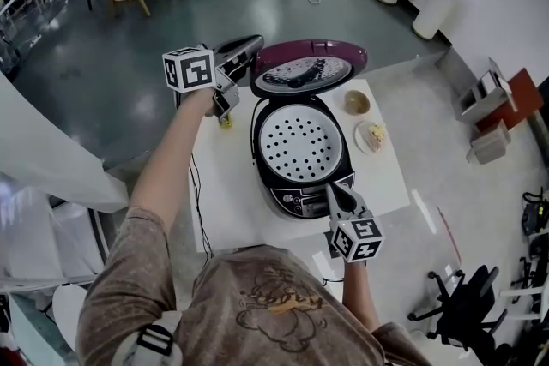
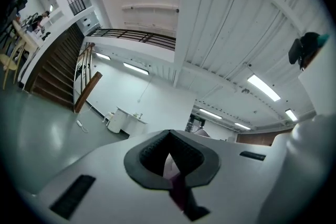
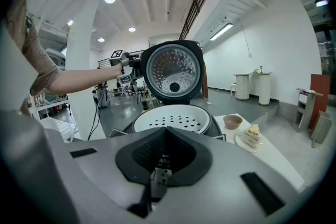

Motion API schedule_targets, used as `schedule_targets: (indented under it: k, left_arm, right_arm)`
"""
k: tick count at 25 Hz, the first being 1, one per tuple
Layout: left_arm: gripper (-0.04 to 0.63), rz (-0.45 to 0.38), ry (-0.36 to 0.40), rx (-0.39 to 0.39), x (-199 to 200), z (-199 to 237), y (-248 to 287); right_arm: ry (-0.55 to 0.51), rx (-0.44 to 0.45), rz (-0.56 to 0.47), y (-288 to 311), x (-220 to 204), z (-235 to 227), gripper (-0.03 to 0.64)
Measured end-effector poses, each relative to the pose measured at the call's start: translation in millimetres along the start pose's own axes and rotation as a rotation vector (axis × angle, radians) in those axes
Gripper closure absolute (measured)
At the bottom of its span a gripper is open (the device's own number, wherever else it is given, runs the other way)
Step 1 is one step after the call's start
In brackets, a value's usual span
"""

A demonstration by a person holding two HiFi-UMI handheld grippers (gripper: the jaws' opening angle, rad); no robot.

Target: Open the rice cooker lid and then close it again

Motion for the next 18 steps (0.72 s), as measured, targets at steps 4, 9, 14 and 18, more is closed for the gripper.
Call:
schedule_targets:
  k: [4, 9, 14, 18]
  left_arm:
    - [0.578, -0.006, -0.045, 0.012, -1, 13, 0]
    - [0.578, -0.055, -0.073, 0.044, -2, 28, -7]
    - [0.578, -0.073, -0.077, 0.037, -3, 32, -8]
    - [0.578, -0.059, -0.017, 0.054, -1, 30, -11]
  right_arm:
    - [0.0, -0.003, -0.001, -1, 1, 1, 0.615]
    - [-0.01, -0.007, -0.007, 1, -1, 0, 0.615]
    - [-0.006, -0.005, -0.007, 1, -2, 0, 0.615]
    - [-0.008, -0.005, -0.007, 1, -2, 0, 0.615]
Point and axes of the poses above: the fingertips, and each gripper's own axes: y forward along the fingers, z to its left, x out of its top, the point moved 8 cm from there along -y, backward along the fingers, and after that the axes turned 11 degrees about -x, right-handed, at the moved point
